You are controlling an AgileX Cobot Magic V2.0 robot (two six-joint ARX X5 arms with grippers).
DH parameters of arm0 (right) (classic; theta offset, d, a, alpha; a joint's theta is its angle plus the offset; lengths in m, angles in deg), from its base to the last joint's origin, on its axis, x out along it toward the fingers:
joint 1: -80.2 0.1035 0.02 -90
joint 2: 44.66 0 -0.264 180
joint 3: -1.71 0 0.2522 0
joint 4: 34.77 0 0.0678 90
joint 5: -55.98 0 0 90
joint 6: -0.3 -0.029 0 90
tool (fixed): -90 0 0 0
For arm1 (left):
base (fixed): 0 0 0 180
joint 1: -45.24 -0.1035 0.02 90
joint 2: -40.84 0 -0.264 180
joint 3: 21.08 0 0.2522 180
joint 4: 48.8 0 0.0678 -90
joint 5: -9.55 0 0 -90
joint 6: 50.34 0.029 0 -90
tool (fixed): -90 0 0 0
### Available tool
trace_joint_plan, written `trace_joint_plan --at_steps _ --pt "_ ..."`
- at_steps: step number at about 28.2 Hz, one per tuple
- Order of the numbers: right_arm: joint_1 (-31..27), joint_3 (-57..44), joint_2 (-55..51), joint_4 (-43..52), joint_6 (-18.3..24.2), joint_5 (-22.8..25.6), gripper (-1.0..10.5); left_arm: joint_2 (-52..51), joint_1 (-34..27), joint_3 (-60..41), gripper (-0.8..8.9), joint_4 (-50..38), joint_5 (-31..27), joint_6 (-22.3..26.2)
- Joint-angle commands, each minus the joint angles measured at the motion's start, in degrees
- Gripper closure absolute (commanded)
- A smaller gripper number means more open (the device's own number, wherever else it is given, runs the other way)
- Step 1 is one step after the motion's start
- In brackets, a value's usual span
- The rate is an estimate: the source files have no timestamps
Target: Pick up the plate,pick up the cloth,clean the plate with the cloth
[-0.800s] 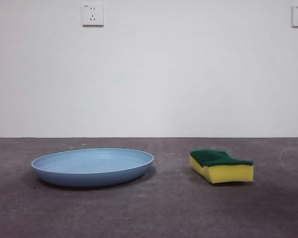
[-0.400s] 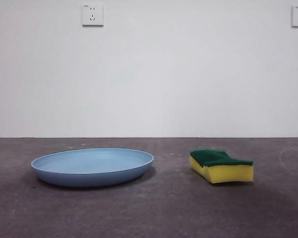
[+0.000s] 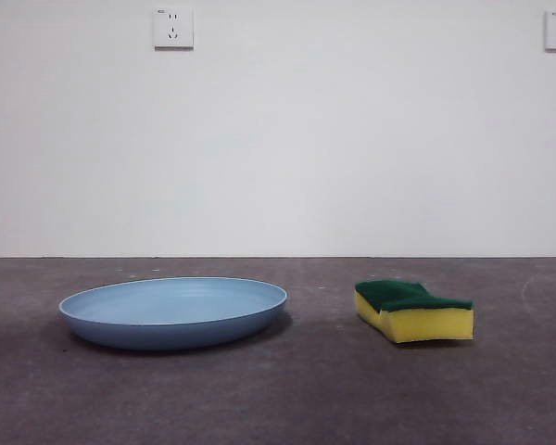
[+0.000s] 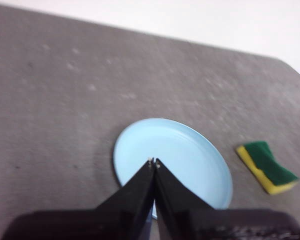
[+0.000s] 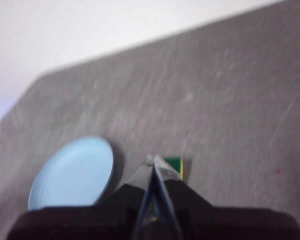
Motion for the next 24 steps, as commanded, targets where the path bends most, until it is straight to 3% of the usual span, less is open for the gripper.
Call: trace_joint_plan --at_steps 1,6,10,14,17,24 --pt "0.0 5.4 6.0 -6.3 7.0 -2.5 9.5 5.5 -0.1 4.7 8.21 3.1 3.4 2.6" --pt "0.0 13.8 16.3 -20.5 13.7 -5.5 9.5 14.9 -0.1 11.9 8.18 9.2 8.3 6.3" --pt "0.0 15.8 21.1 -23.6 15.7 -5.4 9.3 20.0 -0.1 14.3 8.18 10.1 11.0 6.3" --pt "0.0 15.8 23.6 -23.6 15.7 -5.3 7.1 23.5 -0.1 14.3 7.96 8.9 12.2 6.1" --pt "0.0 15.8 24.0 -23.4 15.7 -5.2 5.7 26.2 0.2 14.3 4.39 8.5 12.1 5.6" --pt "0.0 15.8 24.0 -23.3 15.5 -5.2 5.7 35.7 1.4 14.4 4.42 1.5 10.9 4.0"
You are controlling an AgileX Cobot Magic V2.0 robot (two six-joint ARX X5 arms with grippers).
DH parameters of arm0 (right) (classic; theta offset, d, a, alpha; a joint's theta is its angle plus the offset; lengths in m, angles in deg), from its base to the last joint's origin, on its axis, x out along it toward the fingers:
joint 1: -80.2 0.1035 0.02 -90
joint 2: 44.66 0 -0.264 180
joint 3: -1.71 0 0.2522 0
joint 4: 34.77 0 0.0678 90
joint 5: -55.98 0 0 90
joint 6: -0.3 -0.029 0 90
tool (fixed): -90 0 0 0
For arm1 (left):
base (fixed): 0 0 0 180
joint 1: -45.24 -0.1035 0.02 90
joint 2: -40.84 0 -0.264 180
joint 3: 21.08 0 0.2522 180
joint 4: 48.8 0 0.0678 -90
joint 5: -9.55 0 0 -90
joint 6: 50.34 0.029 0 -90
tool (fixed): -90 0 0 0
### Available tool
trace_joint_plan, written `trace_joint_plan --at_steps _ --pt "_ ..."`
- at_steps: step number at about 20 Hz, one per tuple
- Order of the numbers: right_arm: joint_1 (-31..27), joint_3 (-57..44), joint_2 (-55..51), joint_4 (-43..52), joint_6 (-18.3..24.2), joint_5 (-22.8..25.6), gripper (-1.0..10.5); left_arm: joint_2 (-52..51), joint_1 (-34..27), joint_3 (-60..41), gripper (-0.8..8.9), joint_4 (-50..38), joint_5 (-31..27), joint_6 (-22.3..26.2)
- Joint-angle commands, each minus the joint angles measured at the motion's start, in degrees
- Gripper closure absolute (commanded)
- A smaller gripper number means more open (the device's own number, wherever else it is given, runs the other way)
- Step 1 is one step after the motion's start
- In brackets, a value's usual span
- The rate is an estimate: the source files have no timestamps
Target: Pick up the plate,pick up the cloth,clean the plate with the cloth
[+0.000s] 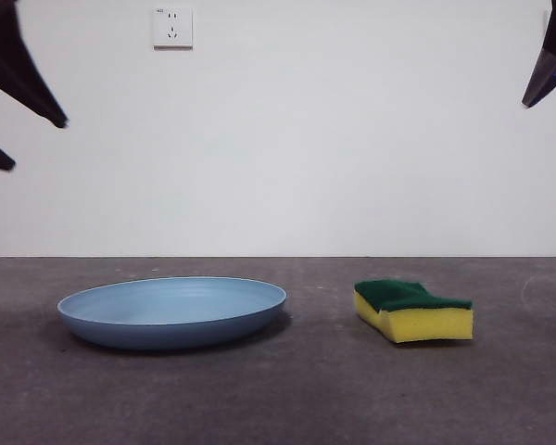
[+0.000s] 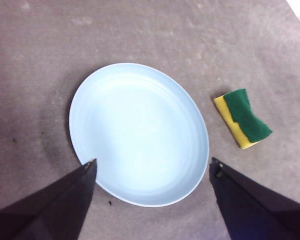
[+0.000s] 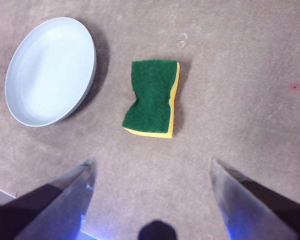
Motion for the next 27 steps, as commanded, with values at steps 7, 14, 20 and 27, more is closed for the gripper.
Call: trace_joint_plan --at_steps 7,14,20,27 --pt "0.1 0.2 0.1 0.2 -0.1 -0.1 5.7 17.7 2.1 0.1 4.42 -6.7 -9.8 -0.3" --pt "0.1 0.2 0.1 0.2 -1.1 -0.2 5.7 25.0 3.9 0.1 5.05 -14.8 -14.4 -1.5" --pt "0.1 0.2 0.1 0.2 -1.3 -0.2 5.7 25.4 4.5 0.1 5.03 -16.9 -15.4 -1.5" --pt "0.1 0.2 0.1 0.1 -2.5 -0.2 5.7 25.4 4.6 0.1 5.01 -18.2 -15.4 -1.7"
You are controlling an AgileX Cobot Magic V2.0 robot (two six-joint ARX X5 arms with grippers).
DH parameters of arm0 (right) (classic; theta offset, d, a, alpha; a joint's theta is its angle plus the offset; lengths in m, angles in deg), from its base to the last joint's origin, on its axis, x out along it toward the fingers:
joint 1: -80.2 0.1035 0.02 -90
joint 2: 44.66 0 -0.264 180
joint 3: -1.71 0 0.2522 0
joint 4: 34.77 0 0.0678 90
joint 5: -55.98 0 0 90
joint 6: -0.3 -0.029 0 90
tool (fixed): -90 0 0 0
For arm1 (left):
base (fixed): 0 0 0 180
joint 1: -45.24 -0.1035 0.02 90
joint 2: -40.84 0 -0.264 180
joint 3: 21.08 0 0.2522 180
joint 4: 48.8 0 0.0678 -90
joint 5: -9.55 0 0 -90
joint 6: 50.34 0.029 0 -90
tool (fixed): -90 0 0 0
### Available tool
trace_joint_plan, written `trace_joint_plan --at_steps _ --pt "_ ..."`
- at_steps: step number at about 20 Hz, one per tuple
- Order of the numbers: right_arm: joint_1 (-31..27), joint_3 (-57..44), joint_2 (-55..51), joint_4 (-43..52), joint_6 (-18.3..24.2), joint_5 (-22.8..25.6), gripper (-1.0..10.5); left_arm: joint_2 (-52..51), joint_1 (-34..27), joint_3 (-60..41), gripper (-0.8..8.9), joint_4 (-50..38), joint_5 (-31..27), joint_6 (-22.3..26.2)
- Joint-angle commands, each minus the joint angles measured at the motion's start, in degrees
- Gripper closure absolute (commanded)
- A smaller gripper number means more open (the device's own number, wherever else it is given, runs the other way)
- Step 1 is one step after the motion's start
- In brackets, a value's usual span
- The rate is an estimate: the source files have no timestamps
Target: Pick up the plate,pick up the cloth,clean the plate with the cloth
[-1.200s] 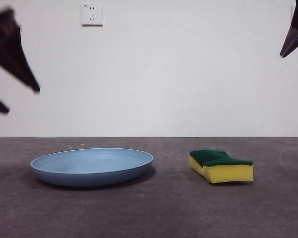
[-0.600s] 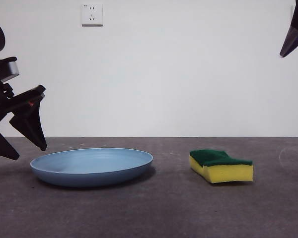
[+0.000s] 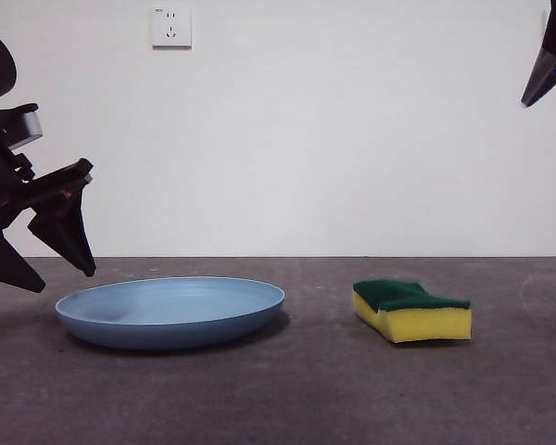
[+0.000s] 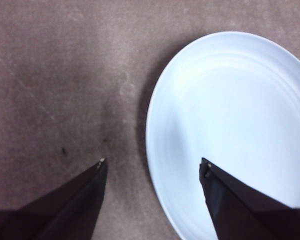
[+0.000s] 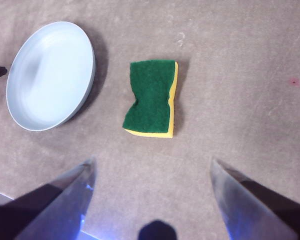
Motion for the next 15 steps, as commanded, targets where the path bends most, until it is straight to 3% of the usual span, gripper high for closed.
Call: trace_joint_plan --at_steps 1,6,10,15 --pt "0.1 0.2 0.1 0.1 -0.3 -0.2 5.7 0.4 0.2 0.1 5.01 -1.1 0.0 -0.8" --pt "0.1 0.2 0.1 0.0 -0.3 -0.2 5.7 2.5 0.2 4.0 5.0 1.0 0.0 -0.8" --pt "0.1 0.2 0.1 -0.2 -0.3 -0.2 5.7 8.0 1.3 10.2 4.99 7.3 -1.0 0.0" --pt "0.1 0.2 0.1 -0.2 -0.3 -0.2 5.7 11.7 3.2 10.9 4.99 7.5 -2.7 0.3"
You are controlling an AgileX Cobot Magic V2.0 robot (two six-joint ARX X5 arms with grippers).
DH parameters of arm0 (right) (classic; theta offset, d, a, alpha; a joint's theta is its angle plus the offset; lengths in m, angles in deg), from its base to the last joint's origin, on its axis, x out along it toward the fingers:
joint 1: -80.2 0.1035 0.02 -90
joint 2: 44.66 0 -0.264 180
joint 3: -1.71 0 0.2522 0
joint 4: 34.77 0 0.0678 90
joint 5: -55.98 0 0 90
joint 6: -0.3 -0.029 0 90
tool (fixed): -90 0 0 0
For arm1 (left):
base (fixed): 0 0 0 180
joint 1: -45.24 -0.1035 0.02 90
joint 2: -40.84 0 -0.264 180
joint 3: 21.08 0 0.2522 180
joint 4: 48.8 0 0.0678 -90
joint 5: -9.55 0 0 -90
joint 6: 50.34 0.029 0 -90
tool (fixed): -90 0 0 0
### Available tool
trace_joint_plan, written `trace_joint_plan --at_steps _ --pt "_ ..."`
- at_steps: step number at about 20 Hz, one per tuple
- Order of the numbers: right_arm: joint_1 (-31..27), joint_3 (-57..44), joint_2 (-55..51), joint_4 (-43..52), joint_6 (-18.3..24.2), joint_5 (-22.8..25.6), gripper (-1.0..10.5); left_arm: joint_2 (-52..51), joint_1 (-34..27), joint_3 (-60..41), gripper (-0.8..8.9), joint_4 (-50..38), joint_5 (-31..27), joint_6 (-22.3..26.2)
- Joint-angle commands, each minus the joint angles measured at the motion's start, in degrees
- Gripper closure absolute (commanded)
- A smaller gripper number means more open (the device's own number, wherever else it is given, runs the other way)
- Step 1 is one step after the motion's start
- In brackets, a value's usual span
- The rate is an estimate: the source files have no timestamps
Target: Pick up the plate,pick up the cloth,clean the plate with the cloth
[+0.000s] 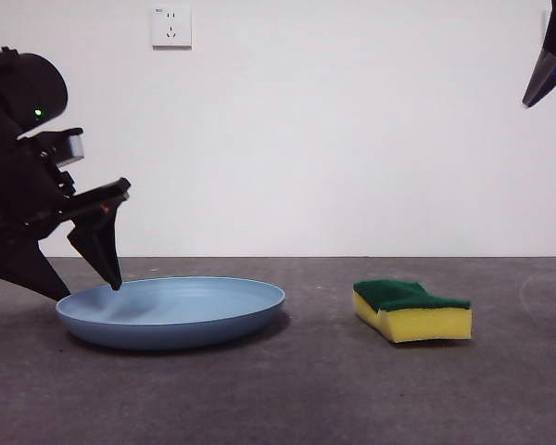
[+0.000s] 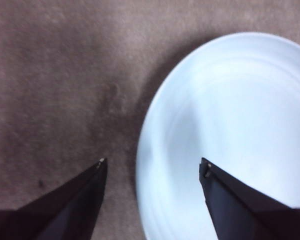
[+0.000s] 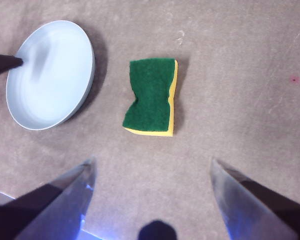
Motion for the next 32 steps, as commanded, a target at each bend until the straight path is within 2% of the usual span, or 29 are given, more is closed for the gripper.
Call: trace_joint_plan --at_steps 1,5,6,7,8,12,17,19,22,30,32 --pt "0.1 0.2 0.1 0.1 -0.3 -0.2 5.7 2.0 0.7 0.0 4.99 0.0 -0.3 0.7" --pt "0.1 0.2 0.1 0.1 -0.3 -0.1 5.7 4.2 1.2 0.0 5.16 0.1 -0.4 0.7" --pt "0.1 0.2 0.1 0.1 -0.3 -0.2 5.7 4.2 1.2 0.0 6.0 0.2 -1.0 0.7" --pt "0.1 0.2 0.1 0.1 -0.3 -0.2 5.7 4.2 1.2 0.0 7.47 0.2 -1.8 0.8" --pt "0.1 0.2 0.1 0.1 -0.3 -0.2 5.7 4.2 1.2 0.0 8.27 0.2 -1.8 1.9" --pt "1.2 0.2 0.1 1.3 0.4 -0.2 5.7 3.3 1.2 1.0 8.21 0.9 -1.7 3.8" --pt "7.6 0.2 1.4 8.5 -0.4 0.6 5.8 -5.0 1.3 7.5 8.21 11.4 -1.7 8.1" --pt "10.5 0.4 3.4 10.7 -1.0 3.0 5.8 -9.5 1.3 10.2 8.21 16.4 -2.0 10.1" --pt "14.6 3.2 8.5 10.8 -0.8 6.2 6.7 -16.7 1.3 12.7 8.21 21.6 -2.2 10.8" --pt "21.0 8.4 22.5 11.7 1.8 20.0 6.6 -32.2 2.0 12.7 8.21 33.1 -2.1 10.8" --pt "21.2 8.4 26.1 12.7 1.8 19.8 6.6 -33.5 2.0 12.7 8.21 34.8 -2.0 10.8"
